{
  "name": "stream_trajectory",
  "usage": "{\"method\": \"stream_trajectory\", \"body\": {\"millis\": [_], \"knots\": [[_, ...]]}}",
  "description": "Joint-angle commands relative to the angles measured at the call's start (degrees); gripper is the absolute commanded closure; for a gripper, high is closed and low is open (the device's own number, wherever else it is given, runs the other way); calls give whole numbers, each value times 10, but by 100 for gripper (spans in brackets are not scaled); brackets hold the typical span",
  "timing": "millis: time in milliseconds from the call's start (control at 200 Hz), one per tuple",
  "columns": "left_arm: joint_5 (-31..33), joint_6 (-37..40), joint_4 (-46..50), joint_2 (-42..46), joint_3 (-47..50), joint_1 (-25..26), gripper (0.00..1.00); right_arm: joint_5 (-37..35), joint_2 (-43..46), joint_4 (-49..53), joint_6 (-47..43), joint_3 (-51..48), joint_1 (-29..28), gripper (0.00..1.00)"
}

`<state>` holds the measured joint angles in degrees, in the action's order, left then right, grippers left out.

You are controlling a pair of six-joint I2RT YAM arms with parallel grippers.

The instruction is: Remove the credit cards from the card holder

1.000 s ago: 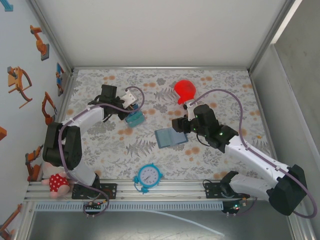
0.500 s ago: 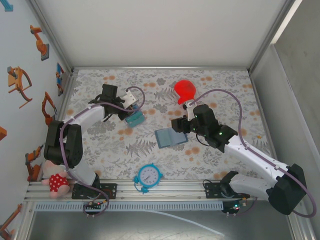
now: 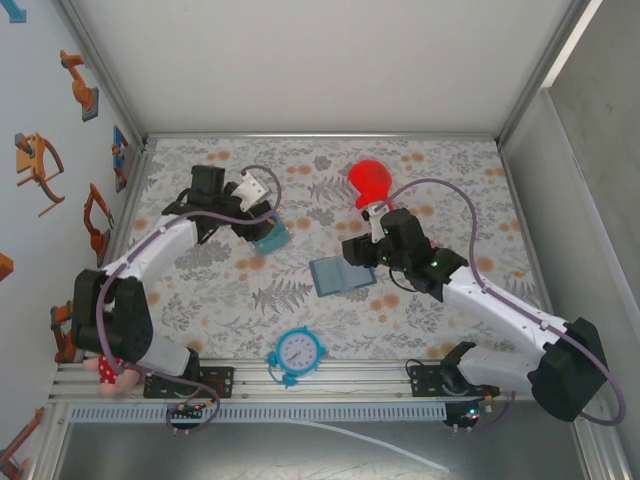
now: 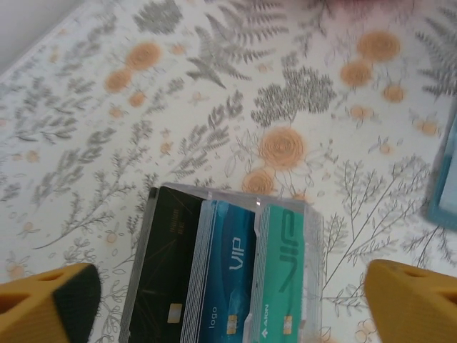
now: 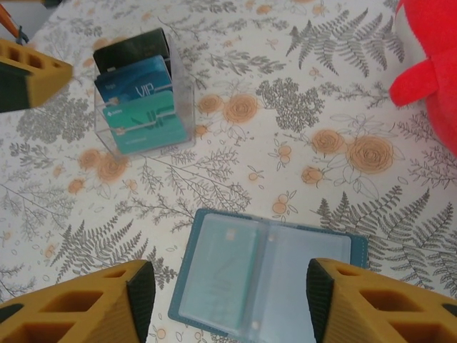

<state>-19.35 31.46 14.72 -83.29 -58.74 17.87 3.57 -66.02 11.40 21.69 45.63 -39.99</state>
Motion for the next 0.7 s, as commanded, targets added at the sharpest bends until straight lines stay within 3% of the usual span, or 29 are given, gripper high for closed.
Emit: {"method": "stream_trajectory", "body": {"millis": [0,310,696], "knots": [[-1,-62,-28,56,47,7,3,6,-14,11,13,1,-7,44],[50,-235,-130,230,193,15,3,-14,-59,19,19,-4,-48,49],[221,-451,-179,345,272,15,3,-16,-144,43,17,29,-81,54]]}}
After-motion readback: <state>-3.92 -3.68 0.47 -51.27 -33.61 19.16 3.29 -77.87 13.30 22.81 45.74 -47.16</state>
